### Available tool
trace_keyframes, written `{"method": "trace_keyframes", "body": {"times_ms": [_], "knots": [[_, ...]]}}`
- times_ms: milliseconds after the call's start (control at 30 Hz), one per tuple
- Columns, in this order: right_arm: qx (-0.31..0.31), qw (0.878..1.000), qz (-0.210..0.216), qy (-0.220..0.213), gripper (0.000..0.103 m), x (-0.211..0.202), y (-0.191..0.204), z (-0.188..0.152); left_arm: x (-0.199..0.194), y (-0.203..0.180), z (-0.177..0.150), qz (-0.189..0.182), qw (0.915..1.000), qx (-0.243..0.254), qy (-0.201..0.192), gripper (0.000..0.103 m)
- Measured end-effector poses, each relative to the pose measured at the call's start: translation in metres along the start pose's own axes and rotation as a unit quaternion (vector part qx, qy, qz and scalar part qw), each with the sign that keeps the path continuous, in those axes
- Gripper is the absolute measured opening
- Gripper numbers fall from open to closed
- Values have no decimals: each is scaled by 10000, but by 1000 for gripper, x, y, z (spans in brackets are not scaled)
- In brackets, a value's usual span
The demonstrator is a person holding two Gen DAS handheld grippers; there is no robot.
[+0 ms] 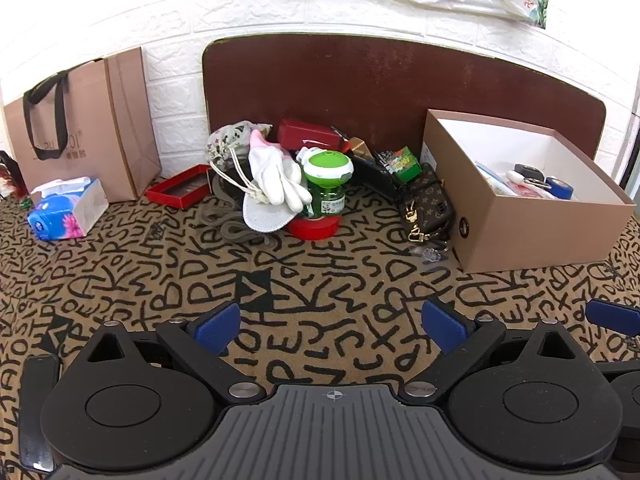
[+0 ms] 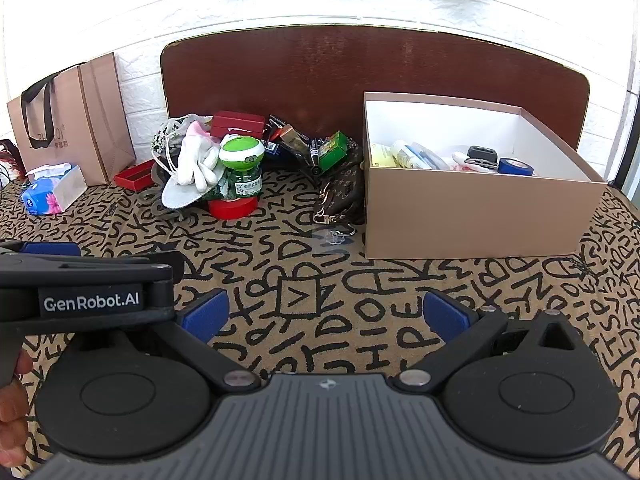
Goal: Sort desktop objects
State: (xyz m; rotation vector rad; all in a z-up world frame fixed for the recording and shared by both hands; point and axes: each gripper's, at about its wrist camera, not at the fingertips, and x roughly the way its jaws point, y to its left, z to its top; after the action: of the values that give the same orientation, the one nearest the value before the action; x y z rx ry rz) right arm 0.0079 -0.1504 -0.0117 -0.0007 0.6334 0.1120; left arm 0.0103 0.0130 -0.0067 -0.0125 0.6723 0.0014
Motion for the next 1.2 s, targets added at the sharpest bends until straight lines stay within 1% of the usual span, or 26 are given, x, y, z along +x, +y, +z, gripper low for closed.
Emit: {"method": "trace_keyframes", "body": {"times_ms": [800,967,1200], "knots": [[-52,9999,89,87,103,8,4,4,5,7,0,75,9999,-23,64,103],[-66,9998,90,143,103,11,5,5,12,11,0,57,9999,-67,146,103],[-119,9996,107,224,103,21,8,6,19,13,3,196,9996,-73,206,103]]}}
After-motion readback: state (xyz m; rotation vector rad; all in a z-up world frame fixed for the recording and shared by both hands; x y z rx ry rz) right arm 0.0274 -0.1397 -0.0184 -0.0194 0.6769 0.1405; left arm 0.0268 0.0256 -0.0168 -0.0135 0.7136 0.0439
